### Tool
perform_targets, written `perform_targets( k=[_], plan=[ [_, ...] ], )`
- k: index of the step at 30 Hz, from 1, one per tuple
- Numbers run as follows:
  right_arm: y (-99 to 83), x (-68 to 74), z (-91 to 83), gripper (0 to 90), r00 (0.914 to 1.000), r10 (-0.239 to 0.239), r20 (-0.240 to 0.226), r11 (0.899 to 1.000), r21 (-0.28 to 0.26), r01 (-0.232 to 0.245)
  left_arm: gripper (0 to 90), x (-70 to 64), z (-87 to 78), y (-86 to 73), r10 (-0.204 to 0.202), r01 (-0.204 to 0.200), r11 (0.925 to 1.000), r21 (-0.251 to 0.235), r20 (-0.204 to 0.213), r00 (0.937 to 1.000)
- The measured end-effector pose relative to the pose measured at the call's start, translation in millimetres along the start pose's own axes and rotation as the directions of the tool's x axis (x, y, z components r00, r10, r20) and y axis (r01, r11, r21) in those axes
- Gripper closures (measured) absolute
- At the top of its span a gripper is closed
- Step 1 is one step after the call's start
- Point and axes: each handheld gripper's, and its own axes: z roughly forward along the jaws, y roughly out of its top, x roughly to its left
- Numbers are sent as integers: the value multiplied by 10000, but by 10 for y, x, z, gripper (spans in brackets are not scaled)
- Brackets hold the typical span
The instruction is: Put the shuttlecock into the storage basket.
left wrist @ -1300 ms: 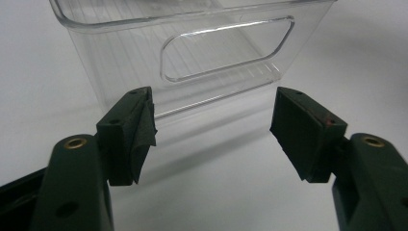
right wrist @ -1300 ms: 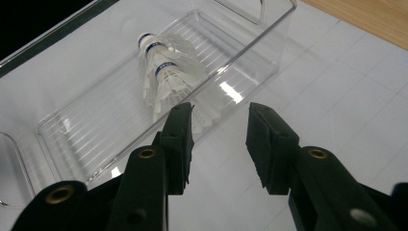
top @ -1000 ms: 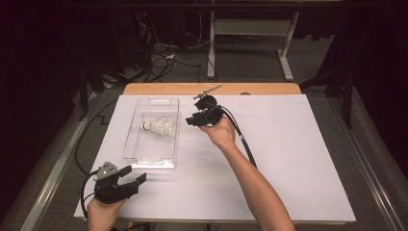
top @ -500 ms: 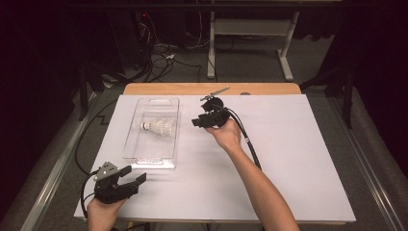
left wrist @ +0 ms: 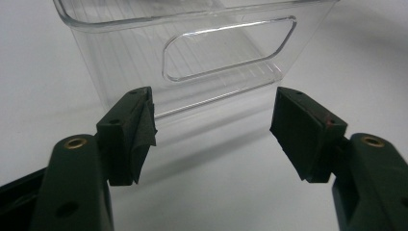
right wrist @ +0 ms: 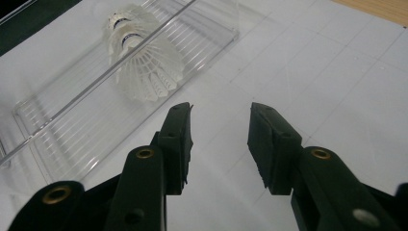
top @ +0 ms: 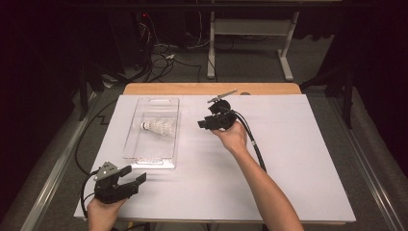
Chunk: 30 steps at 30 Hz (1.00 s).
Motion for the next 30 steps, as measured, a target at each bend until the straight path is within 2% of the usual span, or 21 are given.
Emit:
perform_targets(
  k=[30],
  plan=[
    [-268,-185,-178,571,9988,434,221,9990,-110,-432,331,2,6,1,-62,62,10000,21,-27,10000]
  ],
)
